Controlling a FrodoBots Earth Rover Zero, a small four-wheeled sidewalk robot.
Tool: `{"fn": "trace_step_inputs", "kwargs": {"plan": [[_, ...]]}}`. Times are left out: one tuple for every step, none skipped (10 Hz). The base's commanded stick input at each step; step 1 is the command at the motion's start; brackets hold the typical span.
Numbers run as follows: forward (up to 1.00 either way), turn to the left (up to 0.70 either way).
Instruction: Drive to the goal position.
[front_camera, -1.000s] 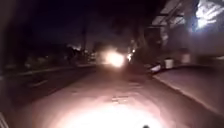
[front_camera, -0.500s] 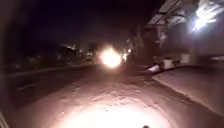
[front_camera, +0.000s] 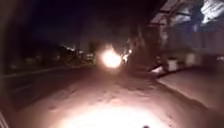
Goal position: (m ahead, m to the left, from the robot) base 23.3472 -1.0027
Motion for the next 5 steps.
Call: {"fn": "trace_step_inputs", "kwargs": {"plan": [[0.70,0.00],[0.70,0.00],[0.70,0.00],[0.70,0.00],[0.70,0.00]]}}
